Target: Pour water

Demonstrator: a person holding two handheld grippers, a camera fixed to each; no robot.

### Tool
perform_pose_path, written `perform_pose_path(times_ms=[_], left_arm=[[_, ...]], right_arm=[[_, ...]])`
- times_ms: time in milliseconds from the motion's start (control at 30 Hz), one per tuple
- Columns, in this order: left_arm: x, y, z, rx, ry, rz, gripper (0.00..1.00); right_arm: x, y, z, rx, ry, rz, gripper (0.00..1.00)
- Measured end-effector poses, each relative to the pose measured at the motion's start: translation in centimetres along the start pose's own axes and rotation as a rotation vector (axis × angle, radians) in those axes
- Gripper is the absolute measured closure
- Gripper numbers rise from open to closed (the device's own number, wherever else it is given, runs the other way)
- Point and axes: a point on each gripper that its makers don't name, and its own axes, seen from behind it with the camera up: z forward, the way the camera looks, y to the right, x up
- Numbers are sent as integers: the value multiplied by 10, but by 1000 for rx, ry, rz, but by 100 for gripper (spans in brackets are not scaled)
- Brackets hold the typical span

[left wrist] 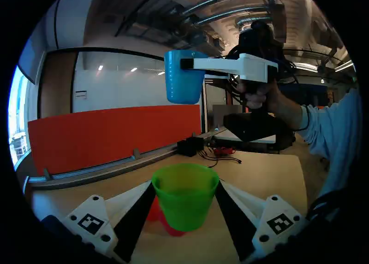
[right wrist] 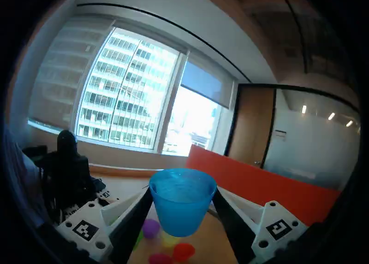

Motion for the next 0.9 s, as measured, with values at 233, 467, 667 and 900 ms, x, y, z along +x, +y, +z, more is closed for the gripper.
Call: perform_pose_path(times_ms=[233,467,667,900], left_arm=[[1,-2,-3,8,1,1,13],[0,-10,-7,28,-7,3,13],[-3,-17,-15,47,-18,4,14],[-12,-29,-27,75,-37,-1,13]], right_arm=[[-4,1,-2,12,-16,91,10],[-12,1,-5,18,-34,102,10],[-19,3,-12,12,-44,102,9],[-25,12,-26,1,-44,132,9]])
